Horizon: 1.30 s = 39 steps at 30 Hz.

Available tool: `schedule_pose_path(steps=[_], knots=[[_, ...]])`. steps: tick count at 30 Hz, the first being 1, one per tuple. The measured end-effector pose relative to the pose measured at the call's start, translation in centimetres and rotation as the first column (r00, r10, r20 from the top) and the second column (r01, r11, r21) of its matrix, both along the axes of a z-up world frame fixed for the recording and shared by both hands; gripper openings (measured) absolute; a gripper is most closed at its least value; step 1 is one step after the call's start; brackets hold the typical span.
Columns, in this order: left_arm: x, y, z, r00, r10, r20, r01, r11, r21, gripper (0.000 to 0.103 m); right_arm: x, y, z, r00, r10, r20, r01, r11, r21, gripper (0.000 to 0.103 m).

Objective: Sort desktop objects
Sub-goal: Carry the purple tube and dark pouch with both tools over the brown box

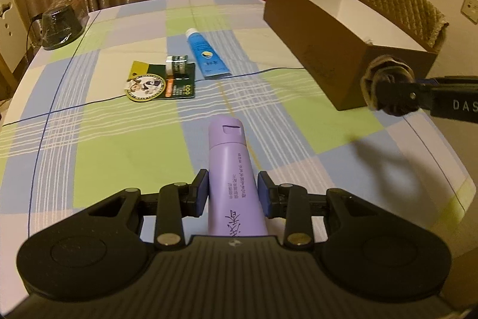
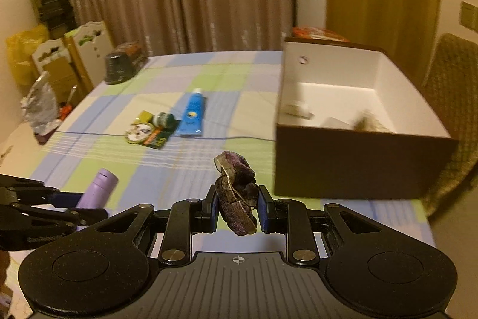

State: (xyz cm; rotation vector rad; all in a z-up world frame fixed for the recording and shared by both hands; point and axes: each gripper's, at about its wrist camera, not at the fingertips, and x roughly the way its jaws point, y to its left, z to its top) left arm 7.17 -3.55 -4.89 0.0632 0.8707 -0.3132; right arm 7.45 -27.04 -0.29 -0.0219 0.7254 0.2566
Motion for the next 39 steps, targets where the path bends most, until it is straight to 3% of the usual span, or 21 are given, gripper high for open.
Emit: schedule_pose_path(steps=[9,18,24,31,39], knots=[[-1.2,-2.1,0.8,0.995,-0.102,0.006,0.102,0.995,-0.019,0.03,-3.8,-2.7,1.0,0.993,-0.116,0.024,0.117,0.993,-0.016,0.025],[-1.8,-6.9,1.6,0.969,-0.245,0.037,0.246,0.969,-0.018,0.03,-5.5,-6.6,2.1,0.974,-0.219,0.06,0.219,0.976,0.0,0.025],[-1.1,-10.2,3.1,0.956,-0.284,0.081,0.287,0.957,-0.04,0.03,-4.2,-10.0,2.9,0.972,-0.221,0.076,0.221,0.975,0.01,0.025],[0.6,-14.0,5.1,0.957,-0.266,0.115,0.273,0.96,-0.056,0.03,-1.3,-13.9,3.8,0.975,-0.207,0.08,0.206,0.978,0.015,0.025],[3.3,-17.2,7.1,0.954,-0.255,0.16,0.265,0.963,-0.041,0.03,1.9,-15.4,4.4,0.981,-0.169,0.1,0.166,0.985,0.038,0.025]])
